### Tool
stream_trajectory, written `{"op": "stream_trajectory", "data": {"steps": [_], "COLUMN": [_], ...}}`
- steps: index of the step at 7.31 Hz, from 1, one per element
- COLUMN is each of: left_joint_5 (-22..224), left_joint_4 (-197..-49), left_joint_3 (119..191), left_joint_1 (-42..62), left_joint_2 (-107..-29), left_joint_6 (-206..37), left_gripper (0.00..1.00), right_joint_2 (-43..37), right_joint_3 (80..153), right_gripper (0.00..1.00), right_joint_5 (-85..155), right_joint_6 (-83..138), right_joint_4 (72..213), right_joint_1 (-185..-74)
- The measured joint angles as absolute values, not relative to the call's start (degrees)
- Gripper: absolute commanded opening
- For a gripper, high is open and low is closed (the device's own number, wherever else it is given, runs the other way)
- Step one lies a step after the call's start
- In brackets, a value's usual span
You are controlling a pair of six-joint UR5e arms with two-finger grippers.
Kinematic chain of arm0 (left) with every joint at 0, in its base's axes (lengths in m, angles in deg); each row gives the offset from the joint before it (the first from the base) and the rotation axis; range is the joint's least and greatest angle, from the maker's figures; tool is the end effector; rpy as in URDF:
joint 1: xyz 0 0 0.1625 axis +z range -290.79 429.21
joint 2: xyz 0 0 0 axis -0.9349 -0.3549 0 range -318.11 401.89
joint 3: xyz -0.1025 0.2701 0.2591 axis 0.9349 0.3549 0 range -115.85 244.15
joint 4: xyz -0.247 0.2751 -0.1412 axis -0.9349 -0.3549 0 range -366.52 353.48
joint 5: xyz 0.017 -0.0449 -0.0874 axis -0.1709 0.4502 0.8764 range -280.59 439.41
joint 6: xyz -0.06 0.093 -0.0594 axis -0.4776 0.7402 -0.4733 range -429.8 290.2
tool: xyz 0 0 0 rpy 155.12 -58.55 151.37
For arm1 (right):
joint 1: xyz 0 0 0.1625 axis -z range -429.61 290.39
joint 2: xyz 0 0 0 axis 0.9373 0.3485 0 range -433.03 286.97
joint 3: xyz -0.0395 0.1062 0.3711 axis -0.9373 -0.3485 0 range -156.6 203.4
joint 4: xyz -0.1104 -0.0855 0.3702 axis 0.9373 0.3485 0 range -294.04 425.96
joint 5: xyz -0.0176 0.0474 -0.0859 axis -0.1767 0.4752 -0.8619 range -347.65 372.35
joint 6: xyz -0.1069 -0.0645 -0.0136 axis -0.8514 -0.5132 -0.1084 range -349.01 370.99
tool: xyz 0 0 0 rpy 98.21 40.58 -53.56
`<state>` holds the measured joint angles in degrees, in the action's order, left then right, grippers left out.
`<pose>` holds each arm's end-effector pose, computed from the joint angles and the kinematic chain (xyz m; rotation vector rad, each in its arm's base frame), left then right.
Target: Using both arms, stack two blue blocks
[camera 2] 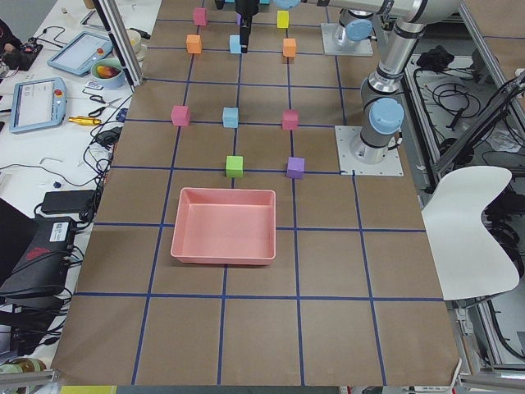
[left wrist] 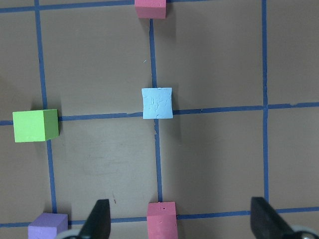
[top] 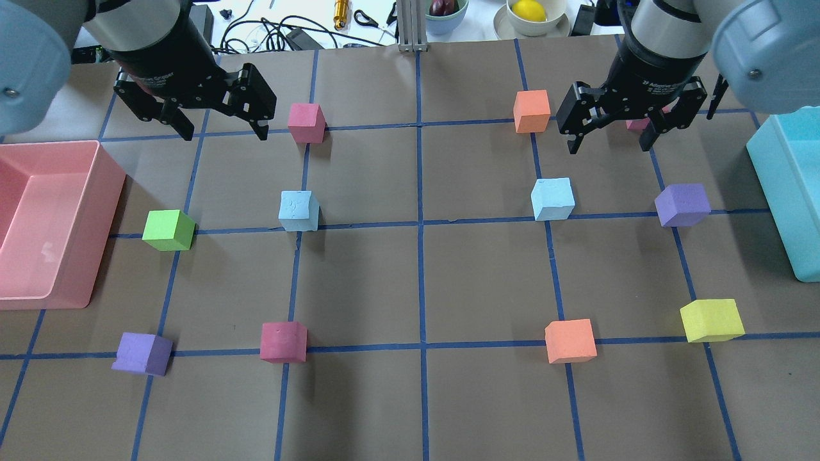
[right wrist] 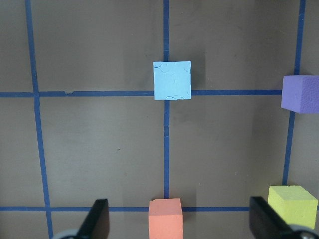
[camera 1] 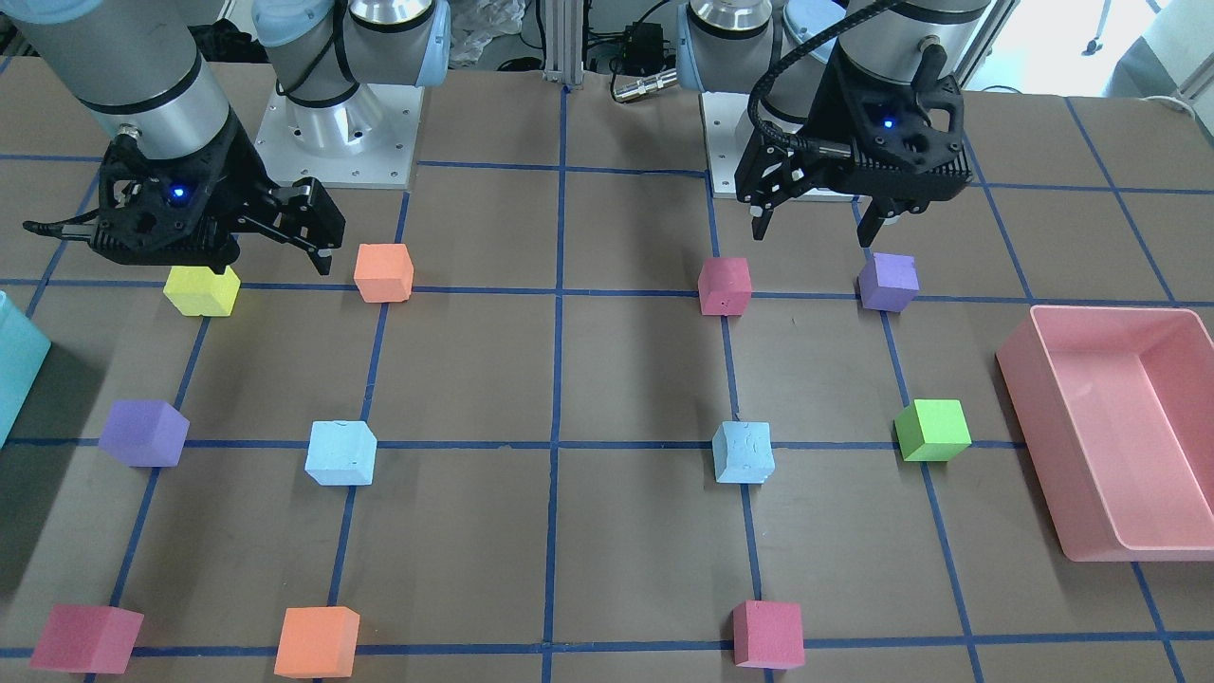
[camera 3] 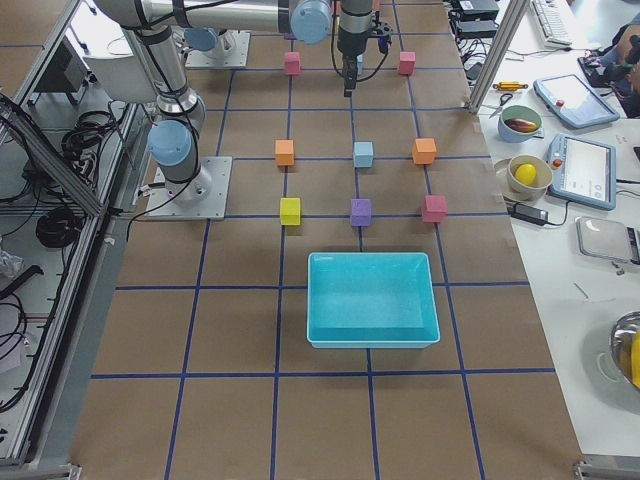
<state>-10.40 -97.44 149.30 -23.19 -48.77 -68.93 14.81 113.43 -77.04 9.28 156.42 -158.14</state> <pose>-0.1538 -0.4767 0.4581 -0.0897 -3.1349 0.0898 0.1222 -0.4860 0.4074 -0.0065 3.1297 0.0468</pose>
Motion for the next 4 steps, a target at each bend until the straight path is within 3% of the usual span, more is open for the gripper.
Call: {"op": "stream_trajectory", "data": {"steps": [2, 4], "left_joint_5": [-10.20, -10.01], "left_joint_4": [-97.49, -92.60], "left_joint_3": [150.59, 156.72], "left_joint_1": [-22.59, -22.44], "left_joint_2": [-50.63, -53.26], "left_joint_6": [-66.42, -64.86], "left_gripper": [1.00, 1.00], "right_joint_2": [14.85, 14.64], "right_joint_3": [113.45, 113.63], "right_gripper": [1.00, 1.00], "right_joint_5": [-76.89, -76.97], "right_joint_6": [8.89, 8.00], "right_joint_4": [156.42, 156.37], "right_joint_1": [-158.09, -158.10]}}
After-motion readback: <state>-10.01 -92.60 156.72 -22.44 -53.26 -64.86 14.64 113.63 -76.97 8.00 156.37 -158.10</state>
